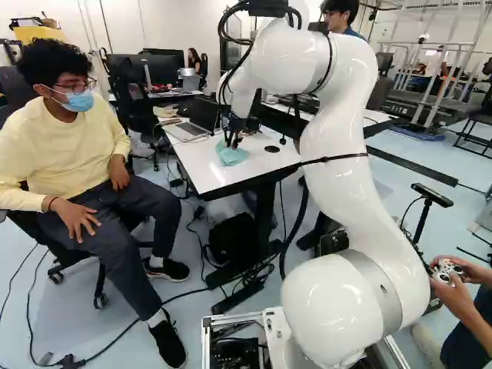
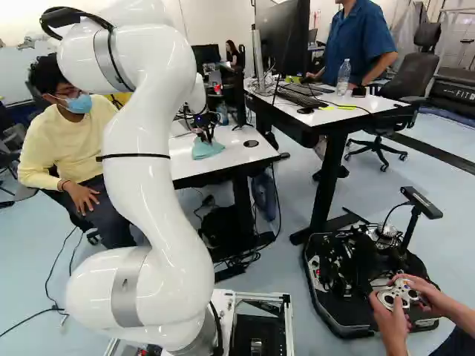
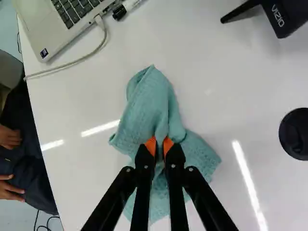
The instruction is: Clean the table with the green towel
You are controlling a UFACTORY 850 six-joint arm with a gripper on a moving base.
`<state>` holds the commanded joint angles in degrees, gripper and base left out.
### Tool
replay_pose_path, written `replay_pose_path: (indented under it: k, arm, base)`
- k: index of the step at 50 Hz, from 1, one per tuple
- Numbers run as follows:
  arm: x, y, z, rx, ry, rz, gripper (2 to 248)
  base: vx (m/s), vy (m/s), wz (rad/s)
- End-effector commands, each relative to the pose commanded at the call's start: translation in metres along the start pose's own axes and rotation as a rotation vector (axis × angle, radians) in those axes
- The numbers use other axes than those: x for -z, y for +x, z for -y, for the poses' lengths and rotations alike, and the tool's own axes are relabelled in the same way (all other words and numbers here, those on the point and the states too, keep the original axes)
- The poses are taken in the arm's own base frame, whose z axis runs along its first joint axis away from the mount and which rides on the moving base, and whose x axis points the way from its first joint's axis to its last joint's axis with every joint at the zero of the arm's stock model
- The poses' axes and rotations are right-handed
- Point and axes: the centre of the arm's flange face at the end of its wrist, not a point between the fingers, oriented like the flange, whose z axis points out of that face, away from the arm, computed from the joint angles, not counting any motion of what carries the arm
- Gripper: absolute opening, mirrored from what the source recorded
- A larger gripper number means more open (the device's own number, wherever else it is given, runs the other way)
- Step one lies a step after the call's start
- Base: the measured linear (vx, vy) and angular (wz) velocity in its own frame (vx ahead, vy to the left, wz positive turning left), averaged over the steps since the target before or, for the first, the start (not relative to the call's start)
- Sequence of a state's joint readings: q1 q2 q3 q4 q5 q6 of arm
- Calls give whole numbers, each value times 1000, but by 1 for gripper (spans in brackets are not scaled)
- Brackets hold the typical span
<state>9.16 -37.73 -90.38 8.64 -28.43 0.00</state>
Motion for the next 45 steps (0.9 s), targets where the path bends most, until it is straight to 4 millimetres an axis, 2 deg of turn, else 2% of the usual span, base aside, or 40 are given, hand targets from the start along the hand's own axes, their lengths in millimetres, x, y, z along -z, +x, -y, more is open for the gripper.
replay_pose_path:
  k: [13,27,36,45]
  arm:
    - [-7,6,23,30,15,-9,44]
    - [-3,-6,47,61,27,6,44]
    - [3,-18,47,63,26,20,44]
    - [6,-22,43,59,24,25,44]
  base:
    - [0,0,0]
    - [0,0,0]
    - [0,0,0]
    - [0,0,0]
